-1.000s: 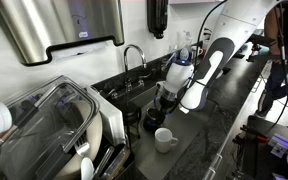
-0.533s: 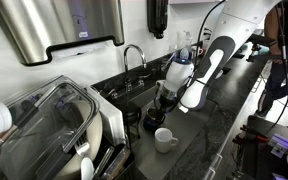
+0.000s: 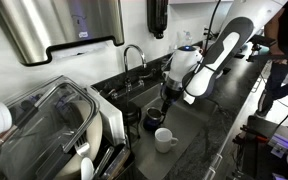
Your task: Place the blue cup in the sink
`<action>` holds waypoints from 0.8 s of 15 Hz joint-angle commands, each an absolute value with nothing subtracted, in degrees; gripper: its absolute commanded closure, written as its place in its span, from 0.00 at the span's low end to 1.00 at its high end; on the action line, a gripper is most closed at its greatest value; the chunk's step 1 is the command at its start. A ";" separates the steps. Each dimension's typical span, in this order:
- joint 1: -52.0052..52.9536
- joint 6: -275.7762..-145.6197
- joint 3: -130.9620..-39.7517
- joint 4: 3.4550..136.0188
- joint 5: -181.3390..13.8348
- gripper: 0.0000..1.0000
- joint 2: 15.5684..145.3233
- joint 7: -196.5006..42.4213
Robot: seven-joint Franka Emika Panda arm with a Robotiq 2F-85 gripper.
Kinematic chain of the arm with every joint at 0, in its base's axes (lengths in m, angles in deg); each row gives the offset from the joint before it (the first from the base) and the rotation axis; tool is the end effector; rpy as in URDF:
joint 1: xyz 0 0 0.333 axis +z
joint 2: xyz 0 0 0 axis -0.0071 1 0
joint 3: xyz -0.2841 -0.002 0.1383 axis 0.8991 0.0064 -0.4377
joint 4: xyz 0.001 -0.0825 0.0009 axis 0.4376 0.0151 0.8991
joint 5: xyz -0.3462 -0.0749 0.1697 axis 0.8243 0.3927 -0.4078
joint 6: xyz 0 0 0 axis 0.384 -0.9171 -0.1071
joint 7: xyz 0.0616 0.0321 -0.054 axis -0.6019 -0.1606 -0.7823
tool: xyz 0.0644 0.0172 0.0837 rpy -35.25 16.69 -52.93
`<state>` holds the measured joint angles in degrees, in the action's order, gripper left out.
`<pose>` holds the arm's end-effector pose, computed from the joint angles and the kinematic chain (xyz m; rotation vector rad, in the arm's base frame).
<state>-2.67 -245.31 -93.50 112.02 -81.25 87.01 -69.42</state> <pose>0.5279 0.0253 0.1809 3.1133 0.2637 0.3166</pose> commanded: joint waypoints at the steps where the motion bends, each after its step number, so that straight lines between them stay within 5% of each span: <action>1: -1.01 -237.07 -93.05 118.72 -83.57 0.00 77.78 -71.14; 12: 2.81 -217.73 -95.40 127.24 -95.60 0.00 56.49 -70.11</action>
<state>1.17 -221.38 -96.10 125.05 -93.95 61.15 -70.60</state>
